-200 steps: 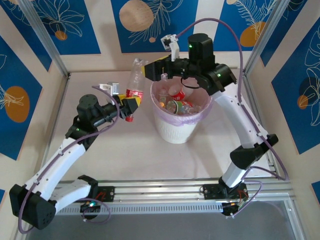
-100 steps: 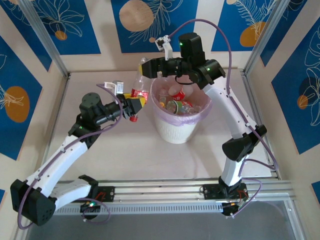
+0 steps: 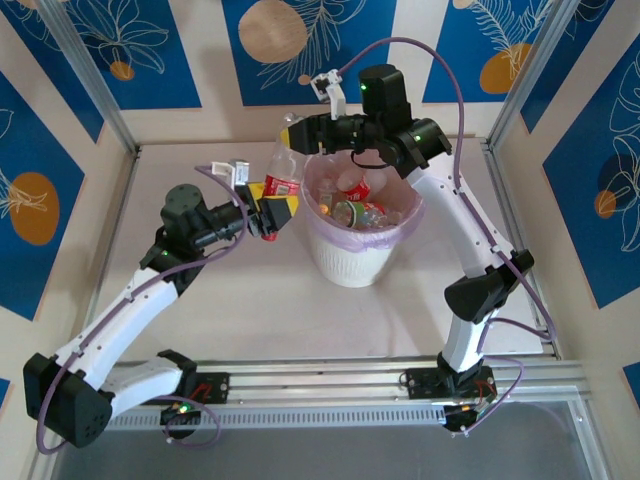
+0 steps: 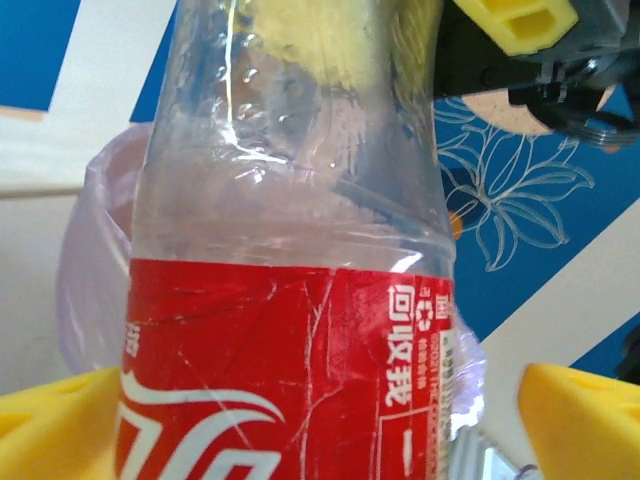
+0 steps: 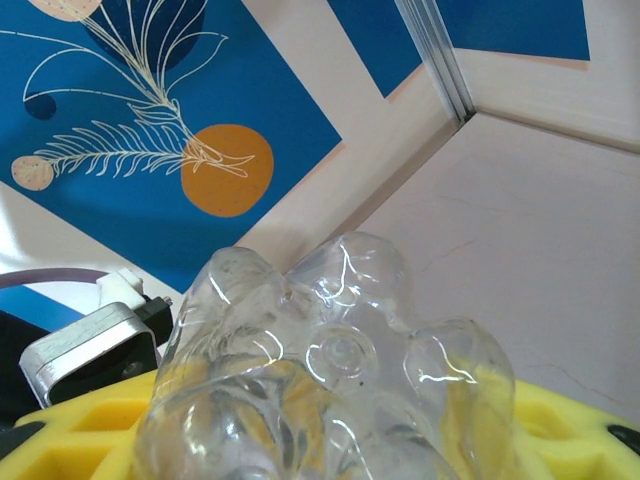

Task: Put the plastic bottles in the bin

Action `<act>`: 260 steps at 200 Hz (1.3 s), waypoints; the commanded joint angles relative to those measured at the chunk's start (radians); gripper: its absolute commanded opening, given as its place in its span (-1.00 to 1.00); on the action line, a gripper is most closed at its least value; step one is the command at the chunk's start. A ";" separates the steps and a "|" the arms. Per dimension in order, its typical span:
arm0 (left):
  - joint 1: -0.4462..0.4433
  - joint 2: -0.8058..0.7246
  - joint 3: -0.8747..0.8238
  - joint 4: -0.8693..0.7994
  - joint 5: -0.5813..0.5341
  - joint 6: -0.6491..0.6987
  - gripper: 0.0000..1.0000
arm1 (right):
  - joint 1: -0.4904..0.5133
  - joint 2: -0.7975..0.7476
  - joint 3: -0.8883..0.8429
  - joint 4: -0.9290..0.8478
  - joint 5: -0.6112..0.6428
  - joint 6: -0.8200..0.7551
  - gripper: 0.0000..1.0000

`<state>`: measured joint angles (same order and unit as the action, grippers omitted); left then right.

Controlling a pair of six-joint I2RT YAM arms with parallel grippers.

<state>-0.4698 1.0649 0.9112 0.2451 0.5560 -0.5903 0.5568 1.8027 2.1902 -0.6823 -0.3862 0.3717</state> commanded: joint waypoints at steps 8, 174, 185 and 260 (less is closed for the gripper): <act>-0.008 -0.073 -0.012 0.051 0.034 -0.003 1.00 | -0.010 -0.059 -0.036 0.090 -0.007 -0.002 -0.13; -0.053 0.092 0.104 -0.156 -0.207 0.027 0.86 | -0.420 -0.445 -0.223 0.137 0.120 0.047 -0.14; -0.062 0.132 0.130 -0.162 -0.222 0.027 0.81 | -0.427 -0.446 -0.229 0.103 0.100 0.007 -0.14; -0.078 0.273 0.186 -0.157 -0.280 0.012 0.61 | -0.375 -0.390 -0.260 0.053 0.188 -0.381 -0.19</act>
<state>-0.5377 1.3140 1.0595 0.0883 0.3046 -0.5713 0.1432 1.3922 1.9415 -0.6086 -0.2352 0.1822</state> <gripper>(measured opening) 0.811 0.532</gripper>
